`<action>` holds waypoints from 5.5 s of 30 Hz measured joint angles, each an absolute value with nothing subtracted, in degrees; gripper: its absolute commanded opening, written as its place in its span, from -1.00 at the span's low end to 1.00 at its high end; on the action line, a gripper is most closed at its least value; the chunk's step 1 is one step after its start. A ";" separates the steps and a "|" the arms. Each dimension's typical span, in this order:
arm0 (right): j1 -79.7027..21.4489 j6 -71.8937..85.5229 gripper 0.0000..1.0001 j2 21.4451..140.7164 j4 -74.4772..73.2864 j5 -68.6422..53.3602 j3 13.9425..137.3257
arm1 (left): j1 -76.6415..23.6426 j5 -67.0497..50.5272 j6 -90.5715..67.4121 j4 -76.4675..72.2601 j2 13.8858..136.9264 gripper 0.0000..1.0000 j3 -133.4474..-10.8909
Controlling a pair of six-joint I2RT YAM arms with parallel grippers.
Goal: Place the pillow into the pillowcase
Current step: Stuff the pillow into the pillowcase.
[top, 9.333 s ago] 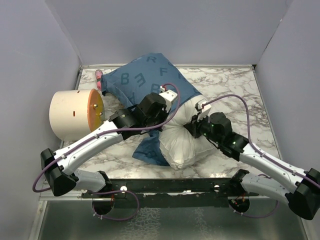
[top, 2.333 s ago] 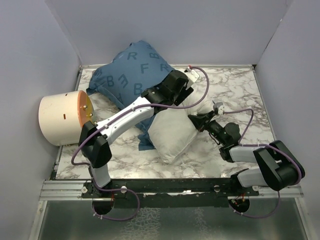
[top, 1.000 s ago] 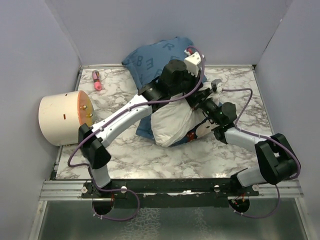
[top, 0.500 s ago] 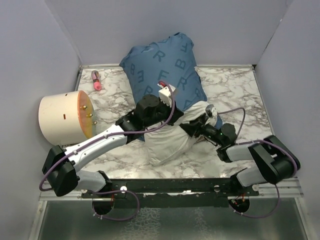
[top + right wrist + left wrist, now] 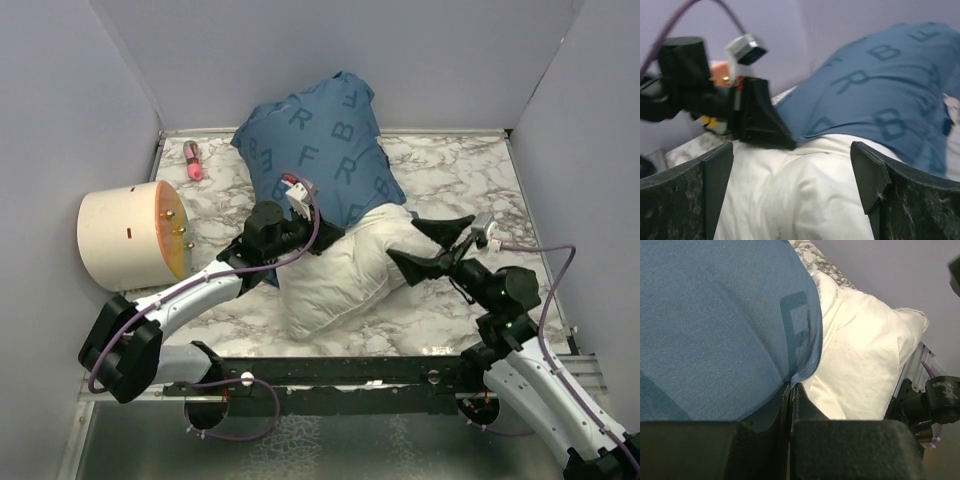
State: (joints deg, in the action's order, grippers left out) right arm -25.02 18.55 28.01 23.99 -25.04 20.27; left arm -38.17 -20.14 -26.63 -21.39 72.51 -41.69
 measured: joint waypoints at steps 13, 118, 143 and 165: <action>-24.49 22.39 -0.45 47.51 13.50 -11.51 20.10 | -37.12 -24.73 -26.06 -15.22 69.21 -1.00 -45.78; -27.31 28.16 -0.18 66.63 42.19 -19.29 15.64 | -41.54 28.82 -20.69 4.12 86.52 -0.75 -57.80; -42.00 21.91 0.19 93.08 34.54 -5.48 38.57 | -32.25 9.74 -15.03 -7.51 86.15 -0.97 -51.83; -43.38 21.43 -0.99 89.41 37.69 7.38 32.38 | -32.77 -0.84 -12.84 -9.52 86.15 -1.00 -51.75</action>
State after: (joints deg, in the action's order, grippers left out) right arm -43.38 21.43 89.41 37.69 7.38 32.38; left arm -32.77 -0.84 -12.84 -9.52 86.15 -51.75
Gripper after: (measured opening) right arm 0.013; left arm 0.087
